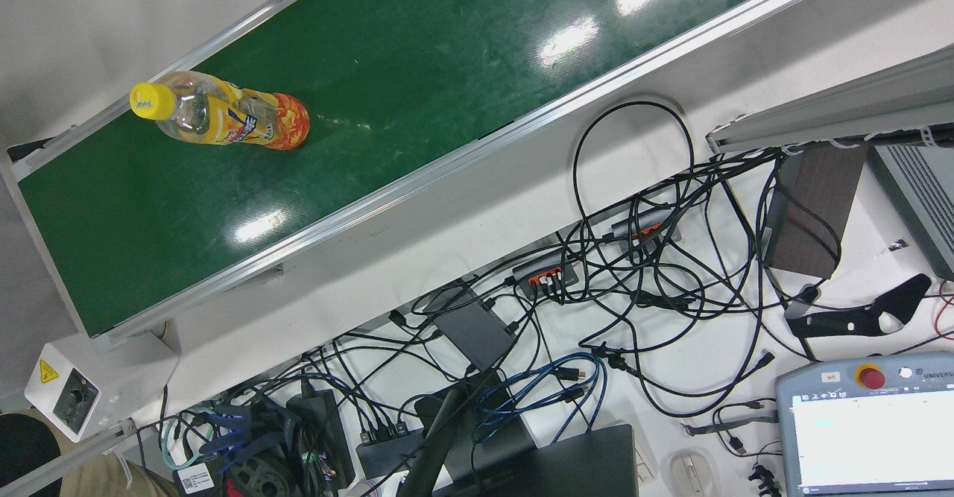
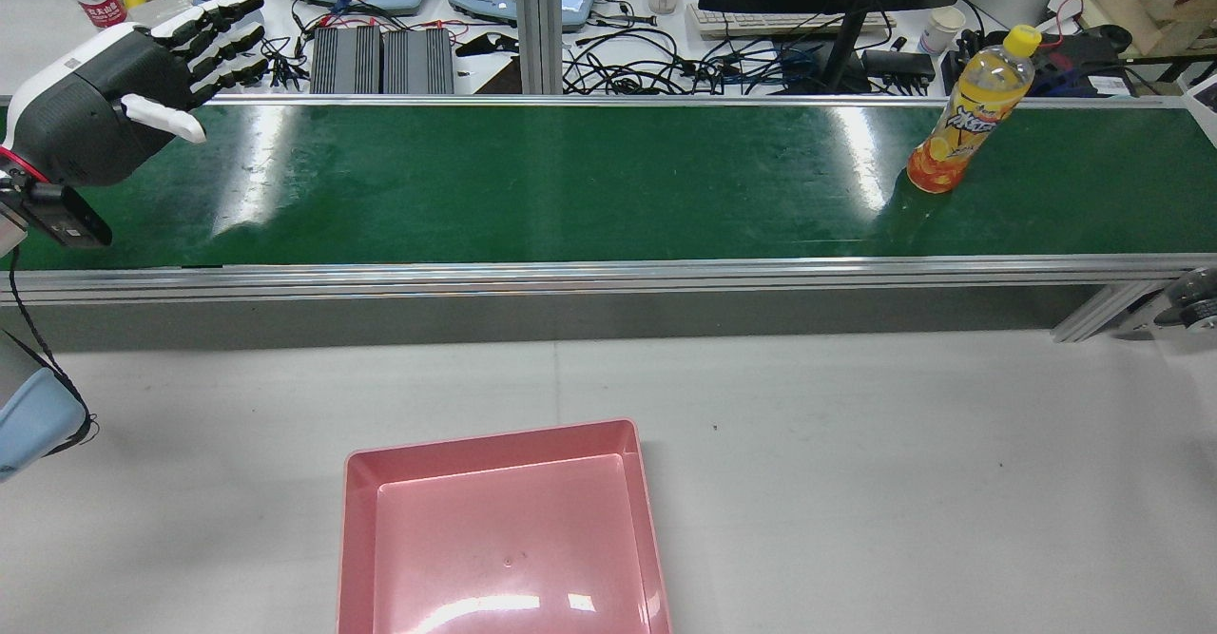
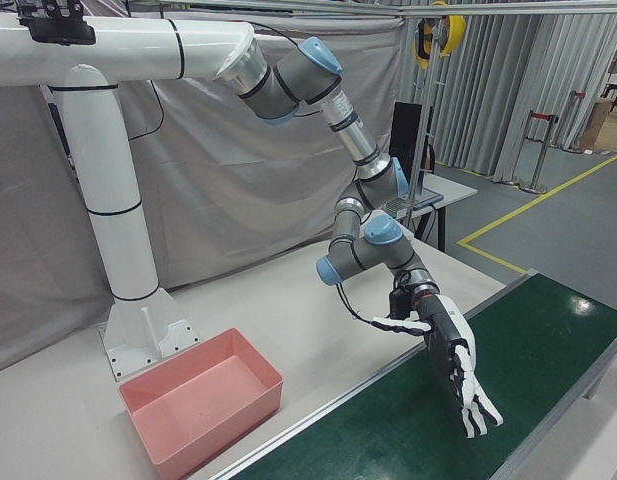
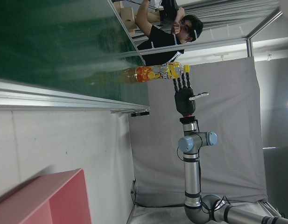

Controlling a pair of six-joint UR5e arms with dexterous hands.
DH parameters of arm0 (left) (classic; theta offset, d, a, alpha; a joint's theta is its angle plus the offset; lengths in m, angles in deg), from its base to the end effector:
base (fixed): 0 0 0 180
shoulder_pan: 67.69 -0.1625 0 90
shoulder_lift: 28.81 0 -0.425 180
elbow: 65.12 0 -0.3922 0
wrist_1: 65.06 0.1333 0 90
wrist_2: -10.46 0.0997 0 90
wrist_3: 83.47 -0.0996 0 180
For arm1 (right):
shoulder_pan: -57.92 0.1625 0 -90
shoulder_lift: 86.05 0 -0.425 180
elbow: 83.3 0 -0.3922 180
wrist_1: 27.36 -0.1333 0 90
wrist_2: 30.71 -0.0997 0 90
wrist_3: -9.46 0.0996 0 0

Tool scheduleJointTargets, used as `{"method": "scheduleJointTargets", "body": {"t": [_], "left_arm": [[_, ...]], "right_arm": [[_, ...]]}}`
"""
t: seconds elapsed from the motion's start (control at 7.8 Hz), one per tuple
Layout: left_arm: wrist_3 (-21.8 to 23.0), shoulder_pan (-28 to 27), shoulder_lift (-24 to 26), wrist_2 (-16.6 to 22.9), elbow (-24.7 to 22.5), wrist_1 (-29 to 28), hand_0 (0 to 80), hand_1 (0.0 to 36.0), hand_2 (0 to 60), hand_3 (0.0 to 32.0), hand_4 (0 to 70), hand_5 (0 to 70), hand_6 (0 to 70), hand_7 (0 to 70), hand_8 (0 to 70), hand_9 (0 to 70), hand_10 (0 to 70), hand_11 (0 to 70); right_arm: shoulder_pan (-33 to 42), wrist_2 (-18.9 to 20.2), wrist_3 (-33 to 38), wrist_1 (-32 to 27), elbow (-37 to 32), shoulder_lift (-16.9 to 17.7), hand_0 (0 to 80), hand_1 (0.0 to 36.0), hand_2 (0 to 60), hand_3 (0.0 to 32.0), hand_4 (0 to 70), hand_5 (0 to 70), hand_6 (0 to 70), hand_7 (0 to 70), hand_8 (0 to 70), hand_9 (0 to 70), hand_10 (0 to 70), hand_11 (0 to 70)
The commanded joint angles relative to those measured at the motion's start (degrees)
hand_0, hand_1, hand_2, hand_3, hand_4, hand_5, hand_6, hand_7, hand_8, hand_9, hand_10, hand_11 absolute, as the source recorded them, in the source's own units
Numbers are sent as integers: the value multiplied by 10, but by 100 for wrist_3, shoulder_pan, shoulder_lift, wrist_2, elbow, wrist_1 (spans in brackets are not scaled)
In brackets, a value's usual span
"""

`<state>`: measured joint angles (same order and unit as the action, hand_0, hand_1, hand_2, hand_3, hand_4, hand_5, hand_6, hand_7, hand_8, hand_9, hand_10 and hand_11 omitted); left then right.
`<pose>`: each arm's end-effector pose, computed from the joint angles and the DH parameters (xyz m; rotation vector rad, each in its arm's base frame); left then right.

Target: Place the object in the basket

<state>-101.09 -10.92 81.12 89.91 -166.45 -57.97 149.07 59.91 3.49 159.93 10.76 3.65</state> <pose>0.2077 -0.5935 0.4094 -0.1827 2.3821 -1.4887 0.1420 -0.4849 0.6623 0.1195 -2.1147 2.2267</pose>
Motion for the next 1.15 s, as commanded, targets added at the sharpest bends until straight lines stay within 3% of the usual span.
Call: {"method": "scheduleJointTargets", "body": {"t": [0.0, 0.38, 1.03], "left_arm": [[-48, -17, -15, 0, 17, 3, 528, 73, 0, 48, 126, 138, 0, 0, 68, 74, 48, 83], [-136, -17, -7, -9, 17, 3, 527, 58, 0, 60, 122, 120, 0, 0, 62, 66, 48, 82], [-136, -52, -15, -9, 43, 3, 516, 55, 0, 48, 122, 125, 0, 0, 64, 69, 54, 90]], "right_arm": [[0, 0, 0, 0, -2, -5, 0, 0, 0, 0, 0, 0, 0, 0, 0, 0, 0, 0], [0, 0, 0, 0, -11, -5, 0, 0, 0, 0, 0, 0, 0, 0, 0, 0, 0, 0], [0, 0, 0, 0, -2, -5, 0, 0, 0, 0, 0, 0, 0, 0, 0, 0, 0, 0]]}}
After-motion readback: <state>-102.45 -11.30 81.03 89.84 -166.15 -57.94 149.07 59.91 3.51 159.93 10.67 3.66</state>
